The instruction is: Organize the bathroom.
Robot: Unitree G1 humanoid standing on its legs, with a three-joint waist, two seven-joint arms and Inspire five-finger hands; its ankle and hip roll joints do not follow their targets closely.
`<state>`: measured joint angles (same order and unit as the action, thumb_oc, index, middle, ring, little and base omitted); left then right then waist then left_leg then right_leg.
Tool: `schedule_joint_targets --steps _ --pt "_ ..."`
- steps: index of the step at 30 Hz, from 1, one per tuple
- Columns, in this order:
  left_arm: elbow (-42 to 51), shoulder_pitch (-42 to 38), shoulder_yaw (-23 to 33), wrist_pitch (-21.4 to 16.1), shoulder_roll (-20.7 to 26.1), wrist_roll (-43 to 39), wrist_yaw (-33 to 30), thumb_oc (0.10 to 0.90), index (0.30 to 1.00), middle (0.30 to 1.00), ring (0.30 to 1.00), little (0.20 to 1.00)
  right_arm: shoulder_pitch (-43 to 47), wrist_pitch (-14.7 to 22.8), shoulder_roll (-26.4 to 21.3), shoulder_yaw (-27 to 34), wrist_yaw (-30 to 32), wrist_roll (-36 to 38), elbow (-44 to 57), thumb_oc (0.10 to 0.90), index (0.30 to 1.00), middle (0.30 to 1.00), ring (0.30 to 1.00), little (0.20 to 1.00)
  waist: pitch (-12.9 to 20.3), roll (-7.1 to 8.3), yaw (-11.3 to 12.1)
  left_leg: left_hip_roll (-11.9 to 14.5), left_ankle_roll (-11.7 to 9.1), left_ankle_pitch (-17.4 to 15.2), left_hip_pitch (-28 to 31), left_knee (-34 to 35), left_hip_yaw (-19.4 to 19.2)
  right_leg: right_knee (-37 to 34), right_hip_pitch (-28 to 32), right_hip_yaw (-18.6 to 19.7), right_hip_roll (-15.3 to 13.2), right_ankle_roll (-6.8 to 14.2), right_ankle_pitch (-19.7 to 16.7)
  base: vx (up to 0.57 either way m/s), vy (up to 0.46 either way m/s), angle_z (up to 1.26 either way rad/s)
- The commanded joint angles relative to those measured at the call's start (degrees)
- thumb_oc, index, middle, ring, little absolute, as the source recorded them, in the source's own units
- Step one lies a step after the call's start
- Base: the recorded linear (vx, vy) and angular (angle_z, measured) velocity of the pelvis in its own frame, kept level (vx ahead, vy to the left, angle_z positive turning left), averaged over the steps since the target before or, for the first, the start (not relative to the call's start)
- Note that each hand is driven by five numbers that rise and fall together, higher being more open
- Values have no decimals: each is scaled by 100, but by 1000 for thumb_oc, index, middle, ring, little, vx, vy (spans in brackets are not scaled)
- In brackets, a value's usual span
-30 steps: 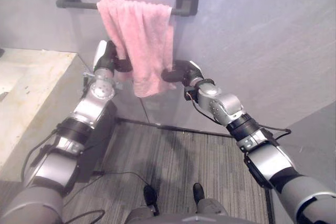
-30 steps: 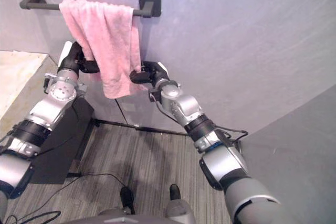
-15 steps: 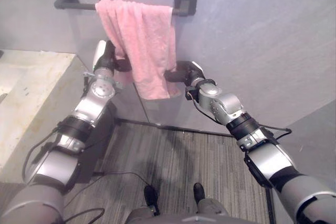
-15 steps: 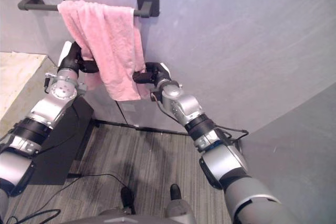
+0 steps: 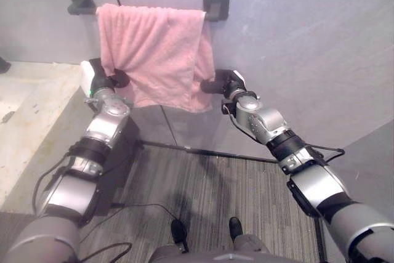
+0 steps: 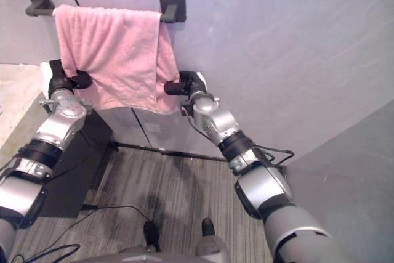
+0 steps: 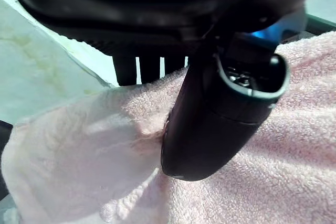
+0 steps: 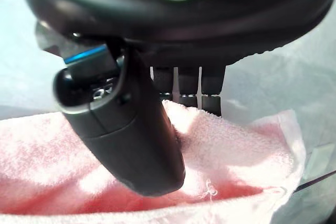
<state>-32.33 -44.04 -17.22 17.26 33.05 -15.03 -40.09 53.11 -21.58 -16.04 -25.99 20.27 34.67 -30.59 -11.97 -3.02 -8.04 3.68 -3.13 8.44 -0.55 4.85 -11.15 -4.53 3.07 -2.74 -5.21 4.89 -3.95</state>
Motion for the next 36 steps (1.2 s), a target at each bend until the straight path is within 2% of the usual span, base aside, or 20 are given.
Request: schedule_joint_targets --steps 1,8,15,16,18,19,20,21,22,24,36 --pt "-680 -719 162 -324 464 40 -732 400 300 300 300 300 1087 787 -19 -7 126 145 -405 400 300 300 300 300 601 -84 266 16 -199 -838 409 -297 -44 229 -294 219 154 216 278 6 -14 7" --pt "-956 -747 416 -461 298 -452 -1814 400 300 300 300 300 1173 829 1 -91 166 227 -585 400 300 300 300 300 663 -72 271 -4 -203 -834 438 -266 -28 179 -254 197 160 224 267 1 -2 0" --pt "-1079 -900 400 -584 274 -322 -1710 400 300 300 300 300 1295 917 79 -196 173 332 -757 400 300 300 300 300 677 -41 291 18 -220 -813 422 -268 13 193 -259 203 174 212 267 0 0 0" --pt "-1059 -920 369 -589 280 -292 -1682 464 396 396 396 396 1303 918 86 -208 165 321 -747 400 300 300 300 300 671 -38 292 20 -220 -808 413 -267 17 193 -267 209 176 213 262 0 0 0" --pt "-1052 -948 331 -586 281 -307 -1705 491 436 436 436 436 1321 919 82 -221 153 326 -753 400 300 300 300 300 667 -38 291 22 -219 -803 409 -260 19 191 -273 211 177 214 257 0 0 0" --pt "-1023 -960 290 -573 282 -332 -1690 635 653 653 653 653 1354 917 71 -238 147 358 -770 400 300 300 300 300 652 -38 293 27 -221 -789 412 -243 15 176 -267 215 179 219 244 0 0 0" --pt "-1023 -958 287 -578 281 -325 -1664 718 778 778 778 778 1356 928 71 -243 129 364 -781 416 324 324 324 324 650 -35 293 27 -219 -787 414 -239 17 173 -265 220 182 219 243 0 0 0" --pt "-1018 -955 263 -541 277 -309 -1500 800 900 900 900 900 1365 971 74 -259 102 362 -802 706 759 759 759 759 648 -29 293 28 -216 -782 424 -225 14 168 -264 227 188 221 238 0 0 0" --pt "-1015 -958 259 -544 278 -281 -1462 800 900 900 900 900 1371 982 73 -257 87 354 -808 800 900 900 900 900 648 -28 290 31 -218 -782 422 -228 9 170 -266 233 190 221 242 0 0 0" --pt "-1000 -956 192 -580 284 -197 -1290 800 900 900 900 900 1379 1070 62 -258 -7 287 -784 800 900 900 900 900 635 -31 281 38 -224 -785 405 -238 -5 189 -291 248 194 221 249 0 0 0" --pt "-802 -825 59 -617 347 -65 -895 800 900 900 900 900 1344 1035 4 -291 25 219 -655 800 900 900 900 900 603 -55 258 21 -206 -786 407 -235 -29 184 -290 285 194 225 233 0 0 0"
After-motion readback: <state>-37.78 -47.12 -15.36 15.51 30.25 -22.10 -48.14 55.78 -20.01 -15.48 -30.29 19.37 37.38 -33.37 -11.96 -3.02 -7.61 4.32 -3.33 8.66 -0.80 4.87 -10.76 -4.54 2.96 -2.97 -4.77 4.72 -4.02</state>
